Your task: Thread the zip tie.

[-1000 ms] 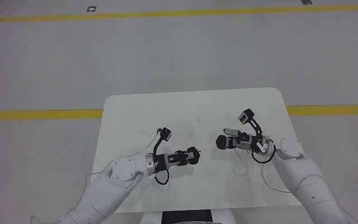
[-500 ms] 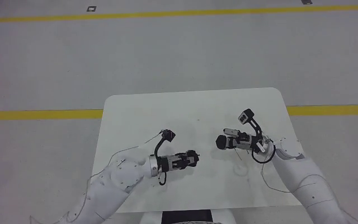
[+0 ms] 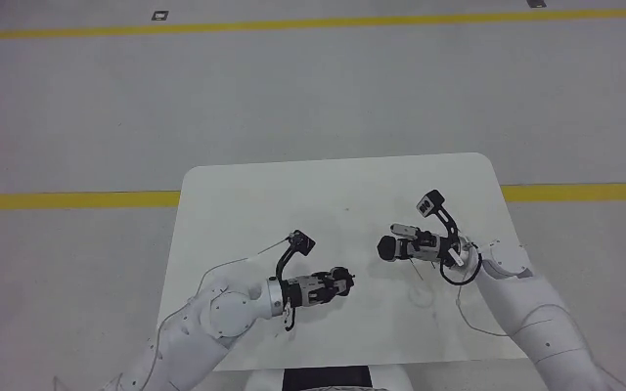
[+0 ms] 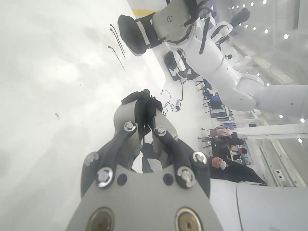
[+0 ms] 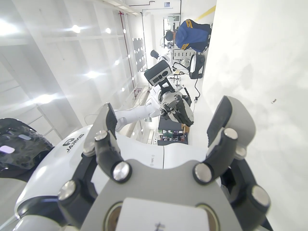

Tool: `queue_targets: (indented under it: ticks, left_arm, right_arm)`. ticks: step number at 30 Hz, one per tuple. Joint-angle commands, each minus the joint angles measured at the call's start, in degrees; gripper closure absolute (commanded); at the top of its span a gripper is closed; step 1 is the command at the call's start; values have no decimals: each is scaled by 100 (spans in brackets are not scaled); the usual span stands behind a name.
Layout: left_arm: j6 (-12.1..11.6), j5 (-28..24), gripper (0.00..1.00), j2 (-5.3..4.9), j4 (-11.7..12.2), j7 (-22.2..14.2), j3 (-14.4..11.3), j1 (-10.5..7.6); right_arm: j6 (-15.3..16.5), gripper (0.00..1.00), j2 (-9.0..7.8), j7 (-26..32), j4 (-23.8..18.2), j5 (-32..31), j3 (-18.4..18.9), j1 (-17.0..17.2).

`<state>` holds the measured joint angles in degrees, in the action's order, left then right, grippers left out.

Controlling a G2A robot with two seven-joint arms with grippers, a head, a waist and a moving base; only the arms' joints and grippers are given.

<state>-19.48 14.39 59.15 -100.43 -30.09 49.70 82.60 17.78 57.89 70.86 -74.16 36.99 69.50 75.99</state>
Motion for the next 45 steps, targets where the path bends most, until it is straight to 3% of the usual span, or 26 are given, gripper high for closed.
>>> queue_targets:
  ticks: [1, 3, 6, 11, 14, 18, 21, 26, 34, 45]
  left_arm:
    - [0, 0, 100, 0, 0, 0, 0, 0]
    - [81, 161, 100, 0, 15, 72, -10, -17]
    - [0, 251, 100, -3, 59, 166, -25, -30]
    - [0, 582, 100, -44, -77, 405, -60, -44]
    - [0, 820, 100, -92, -154, 749, -78, -6]
    - [0, 1090, 100, -169, -284, 1160, -182, 19]
    - [0, 1291, 100, -239, -166, 1460, -188, 46]
    - [0, 1303, 100, -245, -166, 1478, -194, 49]
    - [0, 1303, 100, -245, -166, 1478, -194, 49]
    - [0, 1303, 100, -245, -166, 1478, -194, 49]
  right_arm:
    - [0, 0, 0, 0, 0, 0, 0, 0]
    - [0, 0, 0, 0, 0, 0, 0, 0]
    - [0, 0, 0, 0, 0, 0, 0, 0]
    - [0, 0, 0, 0, 0, 0, 0, 0]
    - [0, 0, 0, 0, 0, 0, 0, 0]
    - [-150, 0, -50, -290, -263, -813, 28, 14]
    - [-281, 0, -108, -481, -486, -1356, 149, 72]
    - [-570, 0, -230, -602, -894, -2299, 428, 155]
    - [-1026, 0, -439, -200, -1722, -4064, 756, 209]
    - [-1038, 0, -440, -285, -1720, -4122, 758, 220]
